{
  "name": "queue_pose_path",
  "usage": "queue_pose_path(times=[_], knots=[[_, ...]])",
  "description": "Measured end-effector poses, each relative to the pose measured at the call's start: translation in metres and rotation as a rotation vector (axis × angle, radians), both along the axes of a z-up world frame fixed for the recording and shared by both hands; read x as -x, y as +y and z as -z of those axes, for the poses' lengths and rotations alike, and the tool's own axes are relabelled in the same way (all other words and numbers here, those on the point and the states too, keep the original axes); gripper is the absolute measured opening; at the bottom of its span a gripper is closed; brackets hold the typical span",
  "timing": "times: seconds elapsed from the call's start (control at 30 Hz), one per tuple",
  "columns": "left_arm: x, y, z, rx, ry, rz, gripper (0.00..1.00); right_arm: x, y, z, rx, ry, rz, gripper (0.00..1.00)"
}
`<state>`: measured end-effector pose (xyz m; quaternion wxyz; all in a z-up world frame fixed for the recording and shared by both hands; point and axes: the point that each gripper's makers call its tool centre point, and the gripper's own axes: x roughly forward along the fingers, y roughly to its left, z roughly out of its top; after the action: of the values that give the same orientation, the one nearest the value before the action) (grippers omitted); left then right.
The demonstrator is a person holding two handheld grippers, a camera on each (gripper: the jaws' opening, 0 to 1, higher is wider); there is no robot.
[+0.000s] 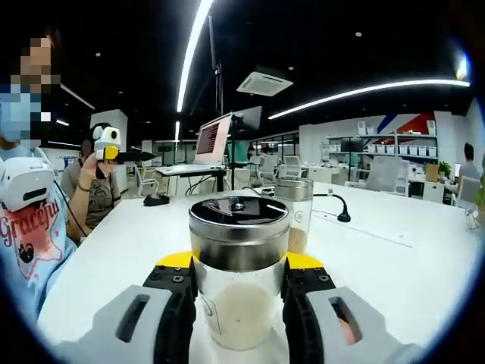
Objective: Rotate the seasoning bottle until the label or dispensing opening points toward the visible target arrow and the bottle remains upright within the marked orientation range
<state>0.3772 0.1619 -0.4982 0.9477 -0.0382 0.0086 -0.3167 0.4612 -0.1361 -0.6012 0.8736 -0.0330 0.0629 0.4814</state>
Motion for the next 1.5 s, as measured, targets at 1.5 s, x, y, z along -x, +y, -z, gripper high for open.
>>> queue_pose_path(times=[1.5], knots=[[-0.007,0.008,0.005,-0.032,-0.001,-0.03,0.95,-0.008,0.002,-0.12,-0.084,-0.062,0.156,0.66]])
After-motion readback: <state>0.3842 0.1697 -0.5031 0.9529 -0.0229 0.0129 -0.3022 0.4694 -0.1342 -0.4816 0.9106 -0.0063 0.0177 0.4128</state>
